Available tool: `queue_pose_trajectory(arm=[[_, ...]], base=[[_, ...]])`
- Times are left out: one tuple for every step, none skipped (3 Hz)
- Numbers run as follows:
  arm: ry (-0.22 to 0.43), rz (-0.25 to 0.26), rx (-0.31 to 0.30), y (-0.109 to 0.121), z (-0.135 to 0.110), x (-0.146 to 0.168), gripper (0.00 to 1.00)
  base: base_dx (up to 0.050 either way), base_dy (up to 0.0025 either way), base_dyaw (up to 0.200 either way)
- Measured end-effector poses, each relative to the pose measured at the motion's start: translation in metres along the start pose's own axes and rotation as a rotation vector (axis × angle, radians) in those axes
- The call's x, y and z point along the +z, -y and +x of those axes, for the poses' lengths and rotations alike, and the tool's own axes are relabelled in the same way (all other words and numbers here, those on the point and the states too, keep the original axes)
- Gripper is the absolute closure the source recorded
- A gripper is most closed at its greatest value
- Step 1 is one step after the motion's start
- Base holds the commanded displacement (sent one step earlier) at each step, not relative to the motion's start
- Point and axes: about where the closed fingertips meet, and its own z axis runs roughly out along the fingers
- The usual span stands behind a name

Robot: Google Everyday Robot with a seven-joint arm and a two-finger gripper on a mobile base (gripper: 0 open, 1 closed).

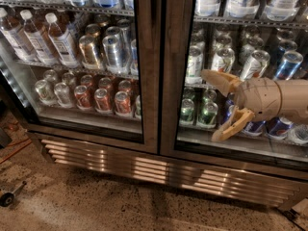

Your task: Open right fridge door

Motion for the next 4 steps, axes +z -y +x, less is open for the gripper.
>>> queue_pose_trajectory(arm=[[-0.003, 0.015, 0.008, 0.005, -0.005, -0.001, 0.0], [-0.007, 0.051, -0.04, 0.0, -0.044, -0.007, 0.0], [-0.023, 0.07, -0.125, -0.016, -0.098, -0.006, 0.0], [-0.022, 0.071, -0.125, -0.016, -0.098, -0.005, 0.0]], base=[[0.0, 0.0, 0.0], [0.0, 0.0, 0.0], [0.0, 0.0, 0.0], [0.0, 0.0, 0.0]])
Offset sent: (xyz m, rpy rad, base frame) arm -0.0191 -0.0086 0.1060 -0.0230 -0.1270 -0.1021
